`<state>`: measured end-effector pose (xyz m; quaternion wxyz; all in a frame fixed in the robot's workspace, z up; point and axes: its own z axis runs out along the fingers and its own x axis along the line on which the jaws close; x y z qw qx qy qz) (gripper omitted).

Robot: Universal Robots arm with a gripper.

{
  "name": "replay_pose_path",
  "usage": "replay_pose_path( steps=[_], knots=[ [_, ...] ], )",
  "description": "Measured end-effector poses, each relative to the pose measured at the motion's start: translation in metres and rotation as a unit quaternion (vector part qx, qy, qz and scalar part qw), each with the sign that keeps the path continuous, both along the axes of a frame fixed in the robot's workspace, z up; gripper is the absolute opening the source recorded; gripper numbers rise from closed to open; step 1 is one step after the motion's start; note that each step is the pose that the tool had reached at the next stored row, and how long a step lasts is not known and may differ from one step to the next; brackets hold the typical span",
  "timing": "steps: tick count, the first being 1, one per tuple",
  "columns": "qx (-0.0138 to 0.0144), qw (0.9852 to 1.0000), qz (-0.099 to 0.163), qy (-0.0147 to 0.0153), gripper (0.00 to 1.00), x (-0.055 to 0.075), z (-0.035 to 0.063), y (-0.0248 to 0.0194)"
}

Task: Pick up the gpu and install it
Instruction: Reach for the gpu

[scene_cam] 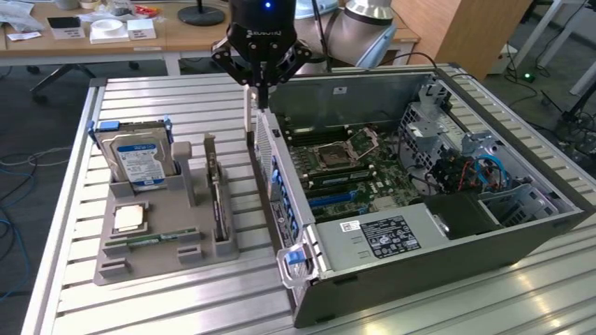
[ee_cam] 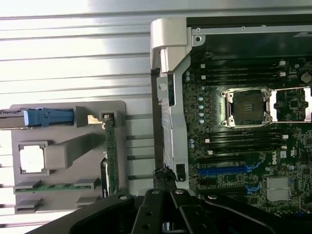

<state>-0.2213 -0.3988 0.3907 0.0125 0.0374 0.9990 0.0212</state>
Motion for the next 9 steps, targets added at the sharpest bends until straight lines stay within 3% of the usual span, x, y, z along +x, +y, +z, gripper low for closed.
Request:
replay_pose_path(
  steps=[9],
  knots=[
    [0.0, 1.0, 0.0, 0.0, 0.11, -0.0066, -0.0001, 0.0]
  ],
)
